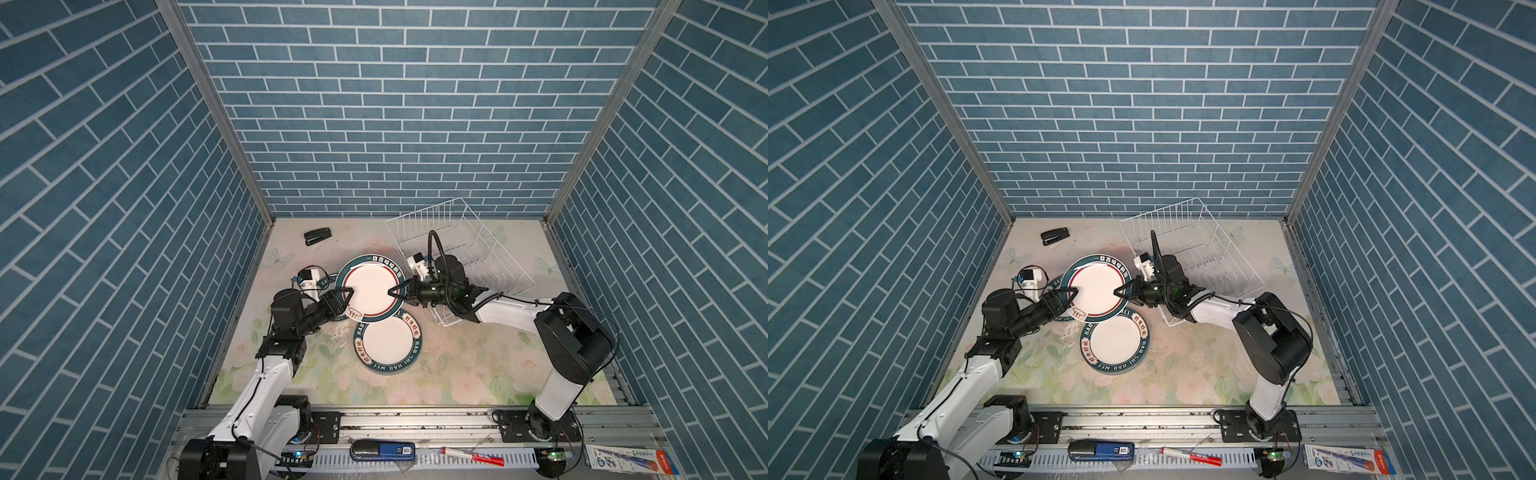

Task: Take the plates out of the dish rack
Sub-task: 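Carry the plate toward the left gripper while the left gripper reaches up, then grasp the plate rim with the left gripper while the right gripper releases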

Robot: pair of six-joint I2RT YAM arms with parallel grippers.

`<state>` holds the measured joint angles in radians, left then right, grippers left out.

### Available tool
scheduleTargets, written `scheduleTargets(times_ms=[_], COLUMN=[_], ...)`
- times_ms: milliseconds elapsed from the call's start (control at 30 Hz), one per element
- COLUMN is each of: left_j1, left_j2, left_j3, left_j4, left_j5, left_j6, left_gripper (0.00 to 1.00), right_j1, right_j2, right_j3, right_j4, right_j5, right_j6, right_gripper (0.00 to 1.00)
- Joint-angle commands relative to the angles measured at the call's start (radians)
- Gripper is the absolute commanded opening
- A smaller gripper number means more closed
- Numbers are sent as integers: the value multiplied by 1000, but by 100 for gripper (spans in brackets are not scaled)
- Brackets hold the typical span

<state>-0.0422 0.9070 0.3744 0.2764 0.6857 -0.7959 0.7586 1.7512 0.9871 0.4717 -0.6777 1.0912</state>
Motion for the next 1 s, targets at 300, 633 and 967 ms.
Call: scheduleTargets(times_ms=[300,633,967], left_j1=[28,56,98], left_j2=[53,37,-99], left_j3=[-20,-6,91], left_j4=[84,36,-262], left_j5=[107,138,121], left_j6=[-22,-29,-26], left_gripper=[19,1,0], right_j1=[18,18,16], right_j2=[19,8,-152], right_j3=[92,137,241], right_j4=[20,-95,-609], right_j5=[-20,0,264], right_j6=[-66,-140,-427], right_gripper=[7,32,54])
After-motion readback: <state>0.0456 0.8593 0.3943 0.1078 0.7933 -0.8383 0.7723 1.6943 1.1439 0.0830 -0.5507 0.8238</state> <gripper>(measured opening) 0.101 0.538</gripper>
